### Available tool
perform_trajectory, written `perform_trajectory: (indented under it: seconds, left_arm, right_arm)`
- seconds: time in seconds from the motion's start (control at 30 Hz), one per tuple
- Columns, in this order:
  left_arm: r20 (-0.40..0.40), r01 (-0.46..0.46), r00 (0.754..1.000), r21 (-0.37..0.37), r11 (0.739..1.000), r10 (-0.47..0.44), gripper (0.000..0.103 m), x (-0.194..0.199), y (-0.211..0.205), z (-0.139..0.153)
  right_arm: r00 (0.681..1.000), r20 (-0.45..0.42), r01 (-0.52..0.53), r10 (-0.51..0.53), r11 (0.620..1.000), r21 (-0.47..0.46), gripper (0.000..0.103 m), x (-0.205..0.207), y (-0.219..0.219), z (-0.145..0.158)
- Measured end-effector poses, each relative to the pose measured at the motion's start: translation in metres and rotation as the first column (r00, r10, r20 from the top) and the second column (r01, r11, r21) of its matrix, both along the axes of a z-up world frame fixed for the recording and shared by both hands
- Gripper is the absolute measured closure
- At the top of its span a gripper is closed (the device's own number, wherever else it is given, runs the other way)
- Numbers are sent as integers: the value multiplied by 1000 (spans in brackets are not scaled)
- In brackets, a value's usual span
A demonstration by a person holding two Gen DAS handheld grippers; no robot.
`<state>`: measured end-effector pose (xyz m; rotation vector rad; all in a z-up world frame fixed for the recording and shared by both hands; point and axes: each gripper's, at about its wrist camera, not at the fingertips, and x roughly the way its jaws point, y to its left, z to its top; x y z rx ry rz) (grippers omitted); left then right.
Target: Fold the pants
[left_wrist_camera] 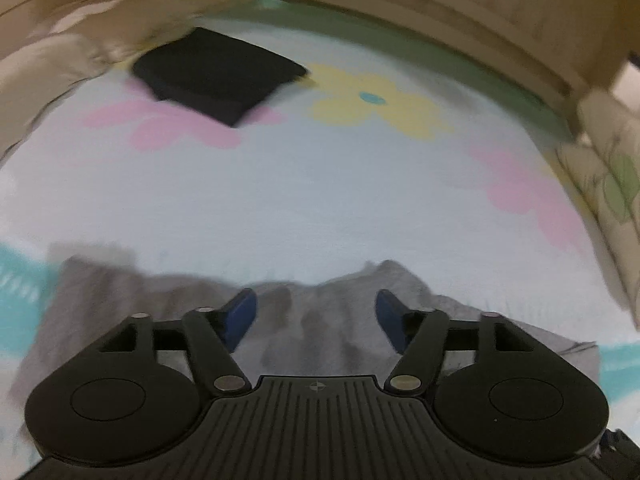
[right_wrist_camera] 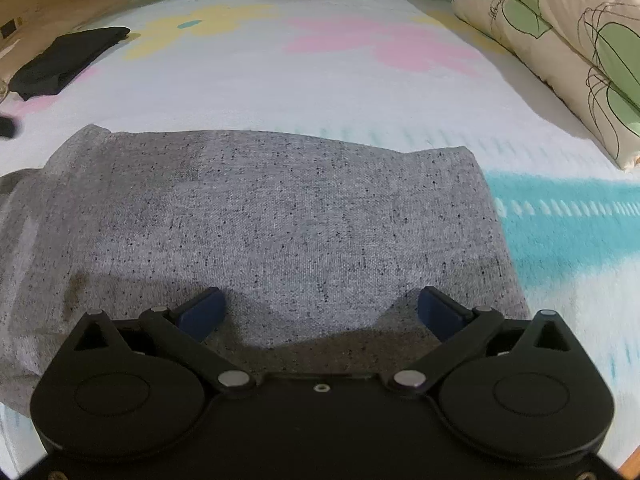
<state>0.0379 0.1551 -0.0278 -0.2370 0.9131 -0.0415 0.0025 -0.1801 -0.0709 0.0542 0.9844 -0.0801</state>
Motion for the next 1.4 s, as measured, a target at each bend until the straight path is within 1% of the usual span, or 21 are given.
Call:
perform_trajectory:
  seconds: [0.1, 0.23, 0.3, 0.37, 0.43, 0.53, 0.63, 0.7, 0.8, 0.83, 0.9, 0.97, 1.03, 1.1, 1.17, 1.23, 1.27, 1.3, 1.33, 1.37, 1.4]
  left_arm:
    - [-2, -91, 996, 14, 996, 91, 35, -29, 31, 6]
    - [-6, -221, 975, 33, 975, 221, 35, -62, 71, 5]
    - [-28, -271, 962, 15, 963, 271, 35, -68, 86, 2]
    - [-51, -313, 949, -12, 950, 312, 35, -70, 99, -5]
    - [-65, -336, 940, -25, 942, 334, 35, -73, 108, -10]
    - [-95, -346, 936, -62, 936, 340, 35, -83, 114, -17]
    - [-131, -353, 932, -121, 928, 338, 35, -85, 119, -30]
    - [-147, -358, 930, -155, 921, 337, 35, -85, 121, -40]
    - [-136, -364, 930, -197, 910, 342, 35, -86, 121, -44]
    - [-126, -374, 926, -200, 905, 355, 35, -86, 120, -44]
    - [-100, -380, 925, -207, 901, 367, 35, -88, 120, -41]
    - [-91, -383, 924, -222, 897, 372, 35, -86, 121, -42]
    - [-105, -406, 914, -237, 883, 392, 35, -84, 124, -47]
    - [-131, -446, 895, -262, 856, 426, 36, -83, 129, -54]
    - [-144, -491, 871, -290, 822, 469, 37, -84, 132, -56]
    - [-156, -528, 849, -294, 797, 505, 41, -84, 132, -54]
    - [-151, -543, 839, -278, 792, 522, 55, -84, 131, -53]
    - [-136, -546, 838, -253, 799, 529, 79, -85, 129, -50]
    - [-112, -545, 838, -206, 813, 534, 85, -87, 125, -45]
    - [-89, -534, 845, -181, 826, 527, 88, -88, 123, -41]
    - [-72, -527, 849, -182, 830, 523, 90, -91, 121, -37]
  right_arm:
    - [1000, -11, 14, -14, 1000, -4, 1, 1, 2, 0]
    - [998, -41, 44, -44, 999, -7, 1, 3, 9, 4]
    - [999, -50, 14, -12, 999, 41, 3, 5, 17, 9]
    - [998, -47, -41, 44, 996, 75, 3, 3, 30, 16]
    - [994, -42, -99, 102, 992, 78, 3, -1, 45, 20]
    - [979, -46, -194, 197, 979, 62, 3, -6, 71, 20]
    - [969, -62, -236, 239, 970, 61, 3, -8, 89, 14]
    - [967, -67, -244, 247, 969, 49, 0, -11, 98, 10]
    - [959, -54, -279, 278, 960, -7, 0, -14, 109, 4]
    - [958, -43, -284, 283, 959, -17, 0, -19, 109, 4]
    - [959, -37, -284, 283, 959, -20, 0, -20, 108, 4]
    - [959, -40, -281, 280, 960, -19, 0, -19, 109, 4]
    - [960, -42, -278, 278, 960, -18, 0, -18, 109, 3]
    - [960, -42, -277, 276, 961, -19, 0, -18, 110, 2]
    - [960, -44, -277, 276, 961, -22, 0, -17, 110, 3]
    - [959, -50, -281, 280, 959, -22, 1, -15, 112, 4]
    - [957, -54, -286, 285, 958, -19, 1, -14, 112, 5]
    - [955, -51, -293, 292, 956, -12, 9, -13, 112, 6]
    - [954, -36, -299, 299, 954, -5, 14, -12, 112, 8]
    - [953, -18, -302, 302, 953, -5, 22, -10, 114, 10]
    - [951, 6, -309, 309, 951, 1, 26, -11, 115, 13]
